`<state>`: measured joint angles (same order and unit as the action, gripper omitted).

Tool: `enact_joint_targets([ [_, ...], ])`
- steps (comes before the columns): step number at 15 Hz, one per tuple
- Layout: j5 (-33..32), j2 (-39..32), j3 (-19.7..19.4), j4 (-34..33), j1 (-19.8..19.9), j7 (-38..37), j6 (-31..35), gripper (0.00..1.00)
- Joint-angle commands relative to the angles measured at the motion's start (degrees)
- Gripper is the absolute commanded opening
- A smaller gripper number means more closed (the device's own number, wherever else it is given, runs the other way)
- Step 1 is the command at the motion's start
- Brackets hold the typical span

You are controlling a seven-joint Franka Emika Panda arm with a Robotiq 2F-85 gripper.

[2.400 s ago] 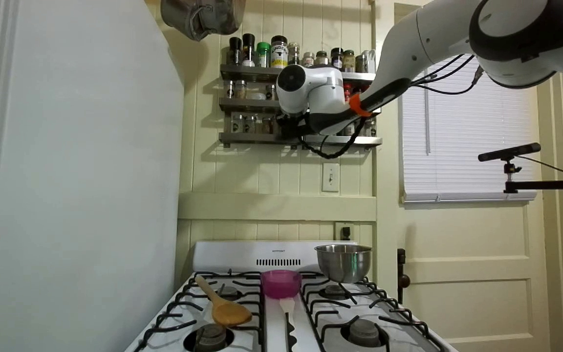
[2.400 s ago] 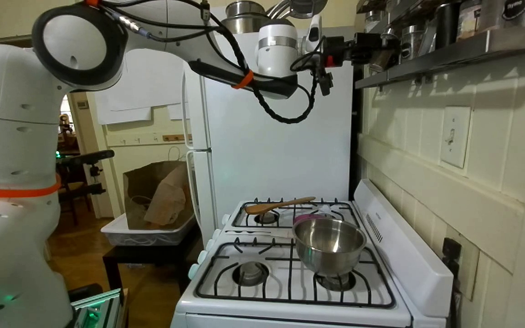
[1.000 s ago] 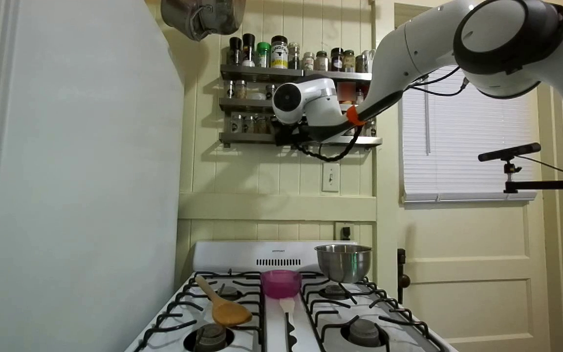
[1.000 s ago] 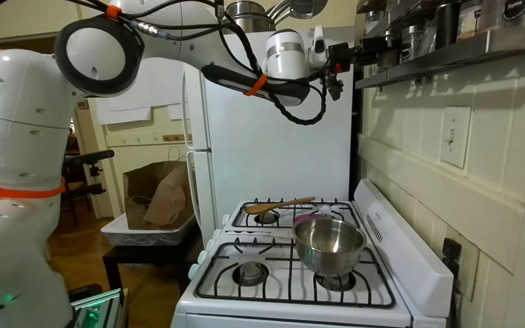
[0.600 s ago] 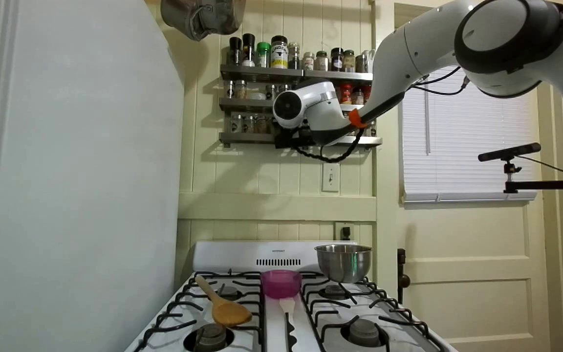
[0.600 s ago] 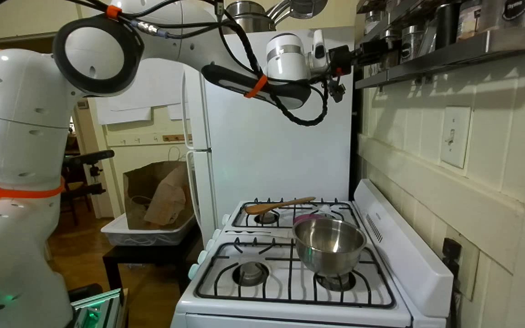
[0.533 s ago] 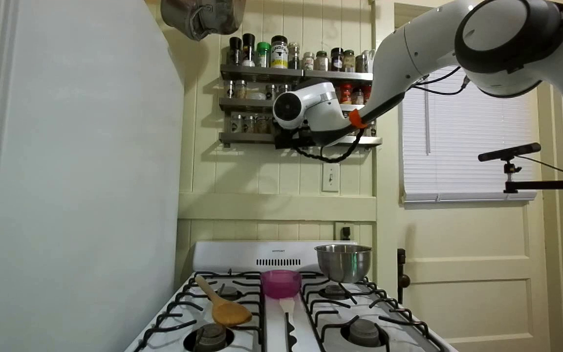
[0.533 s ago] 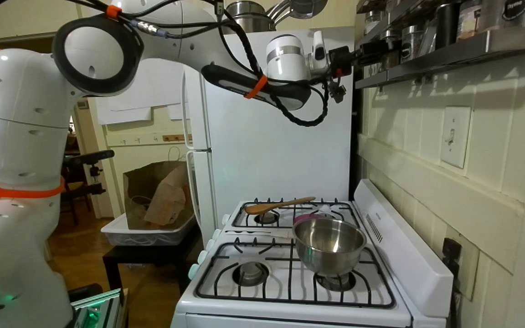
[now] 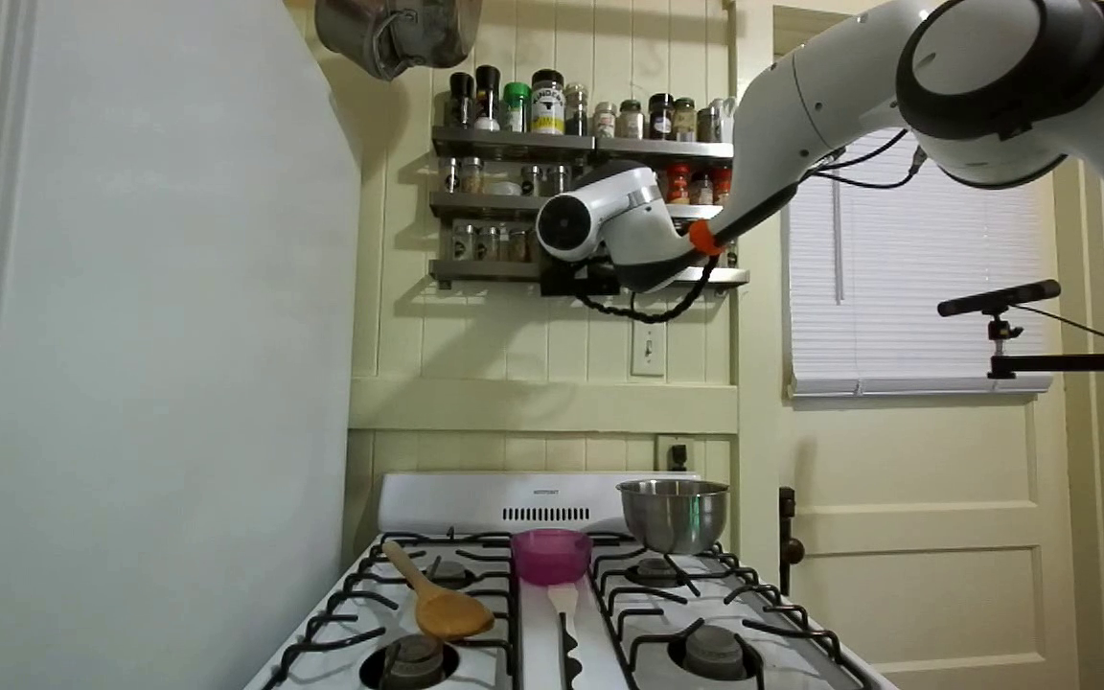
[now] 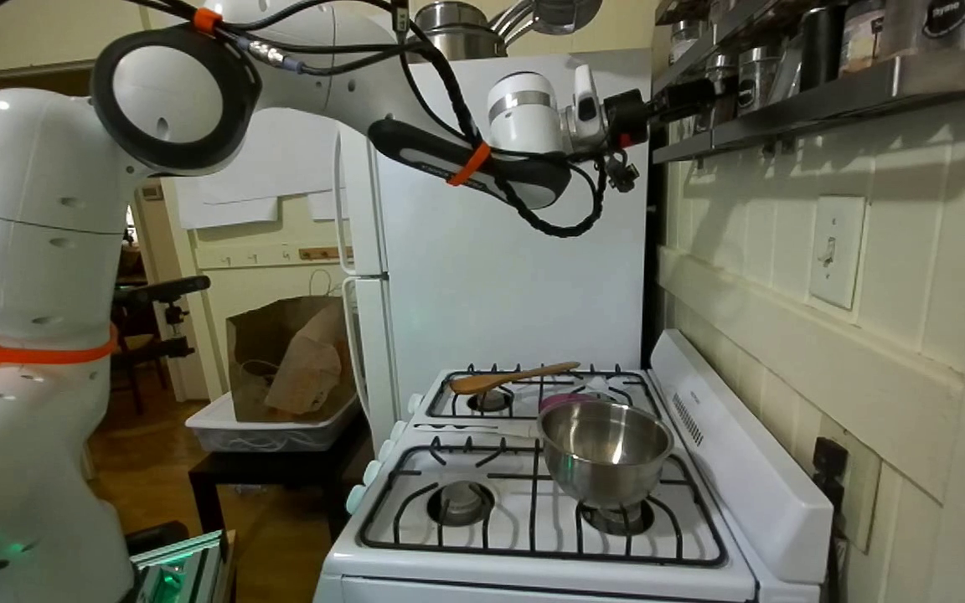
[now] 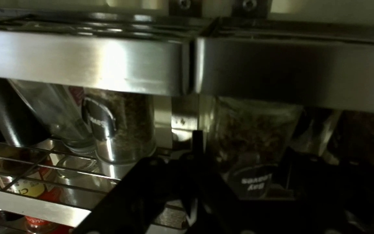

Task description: Put the spice bottle in the metal bowl on the shelf

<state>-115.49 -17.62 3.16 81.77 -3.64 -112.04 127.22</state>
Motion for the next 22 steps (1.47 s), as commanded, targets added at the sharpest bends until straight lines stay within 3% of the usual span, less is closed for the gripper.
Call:
enact_joint_targets([
  [1,-3.20,0.77,-0.05,2.73,-0.65,-4.57,-2.47,0.23],
  [22,-17.58,-4.67,0.32,3.21,-2.49,-16.10,-21.23,0.23],
])
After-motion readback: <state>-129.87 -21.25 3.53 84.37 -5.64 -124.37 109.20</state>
